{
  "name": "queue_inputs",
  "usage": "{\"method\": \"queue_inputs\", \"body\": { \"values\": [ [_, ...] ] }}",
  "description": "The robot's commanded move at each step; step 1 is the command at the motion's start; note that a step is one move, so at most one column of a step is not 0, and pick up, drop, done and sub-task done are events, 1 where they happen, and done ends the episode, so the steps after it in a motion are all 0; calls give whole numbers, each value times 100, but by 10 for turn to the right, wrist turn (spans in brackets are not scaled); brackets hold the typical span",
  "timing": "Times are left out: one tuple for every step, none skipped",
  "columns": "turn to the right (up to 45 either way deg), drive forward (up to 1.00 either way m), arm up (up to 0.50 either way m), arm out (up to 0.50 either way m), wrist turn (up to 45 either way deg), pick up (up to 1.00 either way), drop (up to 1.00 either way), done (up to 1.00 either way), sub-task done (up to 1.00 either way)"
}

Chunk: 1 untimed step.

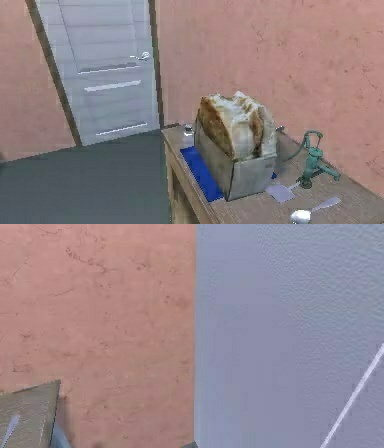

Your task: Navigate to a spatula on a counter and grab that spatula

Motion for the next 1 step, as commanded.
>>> {"method": "queue_inputs", "body": {
  "values": [
    [-450,0,0,0,0,0,0,0,0]
  ]
}}
